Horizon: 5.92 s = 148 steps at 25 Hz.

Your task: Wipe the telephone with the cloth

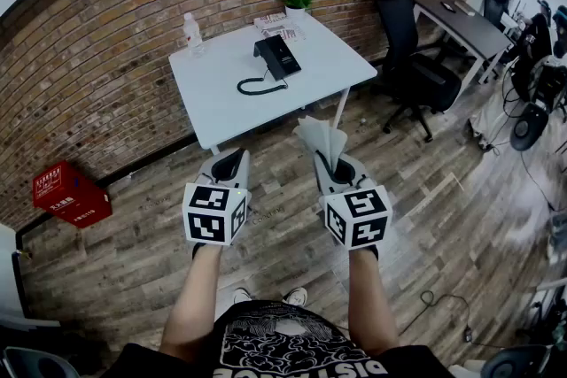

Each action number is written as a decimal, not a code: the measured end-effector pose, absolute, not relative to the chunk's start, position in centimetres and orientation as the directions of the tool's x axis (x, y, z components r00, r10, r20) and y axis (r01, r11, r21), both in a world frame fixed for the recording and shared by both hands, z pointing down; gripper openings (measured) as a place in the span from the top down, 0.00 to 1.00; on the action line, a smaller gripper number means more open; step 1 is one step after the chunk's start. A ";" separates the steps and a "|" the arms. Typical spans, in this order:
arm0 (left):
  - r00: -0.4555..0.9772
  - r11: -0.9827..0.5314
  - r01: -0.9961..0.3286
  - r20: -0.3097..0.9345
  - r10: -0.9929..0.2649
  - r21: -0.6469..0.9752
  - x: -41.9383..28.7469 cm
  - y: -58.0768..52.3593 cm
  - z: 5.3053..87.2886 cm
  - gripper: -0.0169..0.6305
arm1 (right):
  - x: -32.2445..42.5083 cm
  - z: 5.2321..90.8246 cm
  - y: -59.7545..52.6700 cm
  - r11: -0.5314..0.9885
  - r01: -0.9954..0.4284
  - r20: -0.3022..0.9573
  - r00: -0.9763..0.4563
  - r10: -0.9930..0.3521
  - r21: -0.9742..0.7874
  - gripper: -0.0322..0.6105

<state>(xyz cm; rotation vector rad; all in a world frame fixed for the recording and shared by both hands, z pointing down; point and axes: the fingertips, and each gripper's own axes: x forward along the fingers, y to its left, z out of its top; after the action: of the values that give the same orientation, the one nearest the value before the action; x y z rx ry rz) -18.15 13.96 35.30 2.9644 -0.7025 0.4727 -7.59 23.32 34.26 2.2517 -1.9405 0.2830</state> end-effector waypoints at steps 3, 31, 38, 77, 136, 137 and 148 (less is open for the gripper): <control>0.849 -0.896 -0.442 0.311 -0.427 -0.023 -16.9 14.7 35.5 0.96 | -6.5 34.4 23.9 -0.146 -0.989 0.239 0.138 -0.961 -0.013 0.93; 0.829 -0.885 -0.465 0.343 -0.442 -0.017 -8.6 13.6 37.7 0.96 | 1.4 36.5 22.6 -0.099 -0.994 0.245 0.087 -0.966 -0.038 0.93; 0.841 -0.898 -0.441 0.342 -0.418 -0.013 -5.3 7.3 37.9 0.96 | 4.2 37.1 16.8 -0.118 -0.993 0.276 0.107 -0.955 -0.023 0.93; 0.786 -0.821 -0.561 0.381 -0.487 0.108 4.4 -21.3 43.0 0.96 | 15.3 39.5 -15.1 0.085 -0.994 0.377 -0.052 -0.925 0.072 0.93; 0.606 -0.620 -0.769 0.485 -0.631 0.155 4.0 -23.0 48.3 0.96 | 17.8 54.1 -26.5 0.391 -0.919 0.600 -0.341 -0.724 -0.051 0.93; 0.610 -0.625 -0.765 0.485 -0.626 0.156 4.0 -22.9 48.3 0.96 | 17.9 54.3 -26.2 0.382 -0.922 0.603 -0.335 -0.724 -0.054 0.93; 0.636 -0.648 -0.742 0.489 -0.597 0.174 3.5 -21.8 48.9 0.96 | 17.1 56.0 -23.1 0.343 -0.936 0.629 -0.312 -0.713 -0.075 0.93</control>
<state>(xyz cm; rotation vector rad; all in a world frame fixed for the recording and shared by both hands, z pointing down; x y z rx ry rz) 3.50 -21.79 48.94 2.4996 -1.0657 0.5600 17.12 -23.13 55.98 1.4377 -2.1178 0.5994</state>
